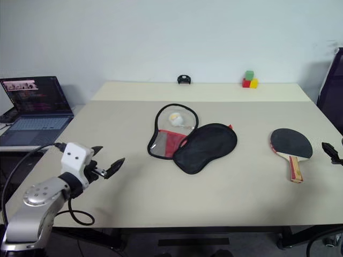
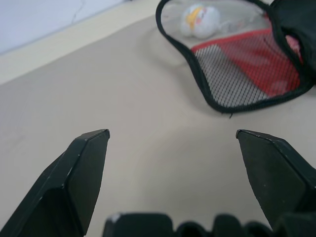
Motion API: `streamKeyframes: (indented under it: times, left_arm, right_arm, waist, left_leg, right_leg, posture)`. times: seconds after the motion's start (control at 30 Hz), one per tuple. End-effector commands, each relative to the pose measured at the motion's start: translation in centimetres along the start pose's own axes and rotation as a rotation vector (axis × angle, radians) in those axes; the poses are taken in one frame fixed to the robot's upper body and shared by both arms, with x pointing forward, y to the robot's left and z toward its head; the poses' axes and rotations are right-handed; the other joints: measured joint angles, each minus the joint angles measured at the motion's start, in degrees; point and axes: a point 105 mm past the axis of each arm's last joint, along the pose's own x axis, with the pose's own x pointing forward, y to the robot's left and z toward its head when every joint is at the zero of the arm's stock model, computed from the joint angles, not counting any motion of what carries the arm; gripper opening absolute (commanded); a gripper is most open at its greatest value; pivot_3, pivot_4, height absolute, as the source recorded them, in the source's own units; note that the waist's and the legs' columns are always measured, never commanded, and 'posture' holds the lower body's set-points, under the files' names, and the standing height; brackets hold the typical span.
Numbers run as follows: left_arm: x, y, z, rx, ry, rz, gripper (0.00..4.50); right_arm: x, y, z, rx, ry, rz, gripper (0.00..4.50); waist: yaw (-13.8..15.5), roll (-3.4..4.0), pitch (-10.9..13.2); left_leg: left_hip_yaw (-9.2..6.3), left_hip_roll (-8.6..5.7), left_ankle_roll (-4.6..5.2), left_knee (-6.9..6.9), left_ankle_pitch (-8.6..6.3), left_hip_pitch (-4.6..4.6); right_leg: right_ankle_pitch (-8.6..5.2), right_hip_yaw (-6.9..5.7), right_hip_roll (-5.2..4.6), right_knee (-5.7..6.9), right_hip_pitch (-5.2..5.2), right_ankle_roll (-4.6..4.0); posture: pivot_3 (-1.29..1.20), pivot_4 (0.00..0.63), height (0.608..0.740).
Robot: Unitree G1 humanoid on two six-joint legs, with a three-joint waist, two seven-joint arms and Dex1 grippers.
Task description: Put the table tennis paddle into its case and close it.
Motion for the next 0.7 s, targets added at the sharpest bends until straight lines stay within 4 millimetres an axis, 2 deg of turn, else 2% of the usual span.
streamKeyframes:
  times: [0.03,0.27,0.43,0.57,0.7]
  left_arm:
    - [0.2,0.1,1.0,0.023,-0.036,0.01,4.5]
    - [0.5,-0.1,0.9,0.001,-0.051,-0.023,4.5]
    - [0.6,0.3,1.4,-0.01,-0.085,-0.011,4.5]
    - [0.3,0.7,1.7,-0.009,-0.108,-0.016,4.5]
    - [0.5,1.4,2.5,-0.007,-0.132,-0.03,4.5]
  right_arm:
    - [-0.5,-0.8,2.2,-0.049,-0.035,-0.011,4.46]
    - [-0.8,-0.3,3.8,-0.044,-0.071,0.032,4.46]
    - [-0.8,1.0,4.4,-0.036,-0.091,0.1,4.46]
    - [-0.1,3.5,4.8,-0.034,-0.101,0.196,4.46]
    - [0.5,7.4,5.7,-0.035,-0.124,0.331,4.46]
  waist:
    - [0.0,0.01,0.0]
    - [0.0,0.0,0.0]
    - [0.0,0.0,0.0]
    - [0.0,0.0,0.0]
    - [0.0,0.0,0.0]
  left_leg:
    - [0.0,0.0,0.0,0.0,0.0,0.0]
    - [0.05,0.01,0.0,-0.08,0.0,0.06]
    - [0.05,0.01,0.0,-0.13,0.0,0.06]
    - [0.06,0.02,0.0,-0.23,0.0,0.09]
    - [0.13,0.05,-0.01,-0.41,0.01,0.28]
  right_leg:
    - [0.0,0.0,0.0,0.0,0.0,0.0]
    - [0.0,0.04,0.0,-0.01,0.0,0.0]
    - [0.0,0.03,0.0,-0.08,0.01,0.0]
    - [0.0,0.05,0.0,-0.13,0.0,0.0]
    - [0.0,0.09,0.01,-0.12,0.03,0.0]
  posture:
    - [0.0,0.15,0.74]
    - [0.0,0.15,0.74]
    - [0.0,0.15,0.74]
    - [0.0,0.15,0.74]
    - [0.0,0.15,0.74]
